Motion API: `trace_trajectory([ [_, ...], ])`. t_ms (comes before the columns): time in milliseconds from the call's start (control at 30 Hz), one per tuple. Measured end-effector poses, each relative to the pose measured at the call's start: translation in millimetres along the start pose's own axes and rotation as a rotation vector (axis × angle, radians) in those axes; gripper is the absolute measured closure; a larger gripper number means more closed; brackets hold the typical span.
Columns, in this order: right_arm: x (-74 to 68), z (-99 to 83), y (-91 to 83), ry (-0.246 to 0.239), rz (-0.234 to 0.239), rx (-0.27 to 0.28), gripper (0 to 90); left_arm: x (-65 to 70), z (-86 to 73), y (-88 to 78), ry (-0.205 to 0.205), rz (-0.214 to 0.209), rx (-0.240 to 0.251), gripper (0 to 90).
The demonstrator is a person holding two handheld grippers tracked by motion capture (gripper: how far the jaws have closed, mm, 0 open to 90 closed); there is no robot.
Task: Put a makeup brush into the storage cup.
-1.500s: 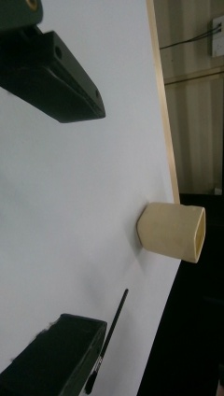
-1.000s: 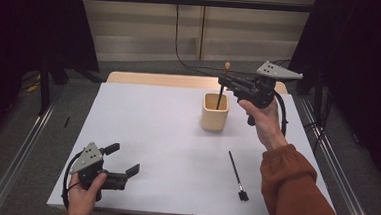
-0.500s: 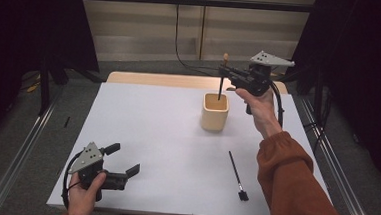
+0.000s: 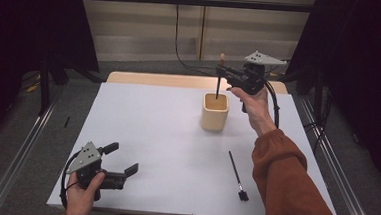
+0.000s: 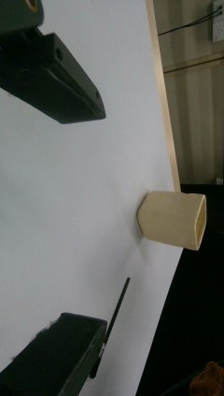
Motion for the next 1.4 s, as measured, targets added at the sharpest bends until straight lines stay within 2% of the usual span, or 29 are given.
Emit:
trace_trajectory([
  [333, 1.7, -15.4, 4.0, 0.001, -0.014, -0.029, 83.7, -0.5, -0.2, -0.2, 0.008, 0.005, -0.012, 1.8],
  [400, 3.9, -18.5, 4.6, 0.007, -0.021, -0.038, 83.7, -0.3, 0.1, -0.7, 0.007, -0.005, -0.011, 1.8],
  [567, 3.7, -24.1, 4.1, 0.0, -0.021, -0.046, 83.7, -1.2, 0.6, -1.5, 0.012, 0.008, -0.01, 1.9],
  [733, 10.3, -34.0, 1.9, 0.013, -0.032, -0.058, 83.7, -0.6, 0.5, -1.9, 0.021, 0.011, -0.014, 1.8],
  [800, 11.5, -36.5, 1.0, 0.004, -0.037, -0.064, 83.6, -0.8, 0.3, -2.2, 0.019, 0.014, -0.011, 1.8],
  [1400, 15.8, -68.2, 4.3, 0.056, -0.054, -0.107, 83.6, 1.3, -0.1, -3.4, 0.034, 0.017, -0.022, 1.9],
])
Point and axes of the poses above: each handheld gripper's, and its own axes: y roughly forward along the jaws, z roughly out of its top, x roughly to its right, the point moved 1 cm from there along y, roughly forward along the jaws, and after that the axes turned 11 degrees about -z, right-handed, at the moved point
